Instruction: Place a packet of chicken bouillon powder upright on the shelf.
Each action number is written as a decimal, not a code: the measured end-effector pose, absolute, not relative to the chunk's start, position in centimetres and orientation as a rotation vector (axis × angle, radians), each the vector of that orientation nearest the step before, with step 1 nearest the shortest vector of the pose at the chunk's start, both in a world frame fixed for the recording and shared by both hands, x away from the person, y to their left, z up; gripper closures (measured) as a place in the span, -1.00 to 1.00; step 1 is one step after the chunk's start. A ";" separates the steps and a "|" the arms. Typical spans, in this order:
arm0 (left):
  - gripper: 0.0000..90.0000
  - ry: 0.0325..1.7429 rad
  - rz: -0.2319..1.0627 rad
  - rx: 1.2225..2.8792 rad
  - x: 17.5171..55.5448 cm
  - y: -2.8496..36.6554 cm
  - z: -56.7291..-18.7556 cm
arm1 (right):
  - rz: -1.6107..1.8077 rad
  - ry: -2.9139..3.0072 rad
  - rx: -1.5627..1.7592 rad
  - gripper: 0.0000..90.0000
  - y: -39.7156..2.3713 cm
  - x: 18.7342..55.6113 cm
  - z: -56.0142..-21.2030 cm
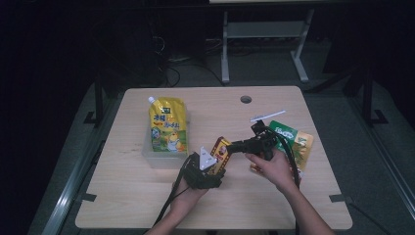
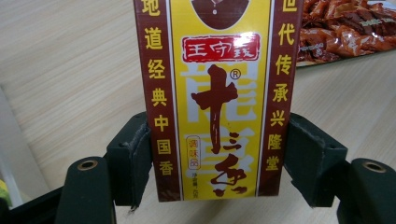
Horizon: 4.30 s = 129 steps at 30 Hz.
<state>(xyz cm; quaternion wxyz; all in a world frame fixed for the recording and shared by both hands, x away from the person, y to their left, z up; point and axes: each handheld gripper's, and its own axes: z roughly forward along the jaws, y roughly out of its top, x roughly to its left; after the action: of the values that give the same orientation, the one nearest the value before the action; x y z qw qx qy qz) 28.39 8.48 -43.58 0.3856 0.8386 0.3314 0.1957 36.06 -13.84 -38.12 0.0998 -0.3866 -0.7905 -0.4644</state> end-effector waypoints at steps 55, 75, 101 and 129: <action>-0.42 0.707 0.327 2.186 24.7 10.2 -44.5 | -1.345 -2.754 -0.458 0.51 2.1 40.9 -29.8; -0.42 0.705 0.327 2.172 24.9 10.5 -44.2 | -1.283 -2.734 -0.324 0.50 4.4 41.7 -32.1; -0.41 0.710 0.324 2.160 25.0 10.5 -44.1 | -1.140 -2.766 -0.293 0.44 5.7 41.3 -34.9; -0.40 0.704 0.302 2.153 25.3 9.3 -43.7 | -1.315 -2.729 -0.499 0.11 -2.6 40.7 -32.0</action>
<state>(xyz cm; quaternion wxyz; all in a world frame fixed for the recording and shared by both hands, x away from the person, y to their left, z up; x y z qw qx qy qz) 25.28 9.29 -43.69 0.4153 0.8571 0.2801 0.1201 40.67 -2.65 -31.97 0.0356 -0.1624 -0.8884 -0.4280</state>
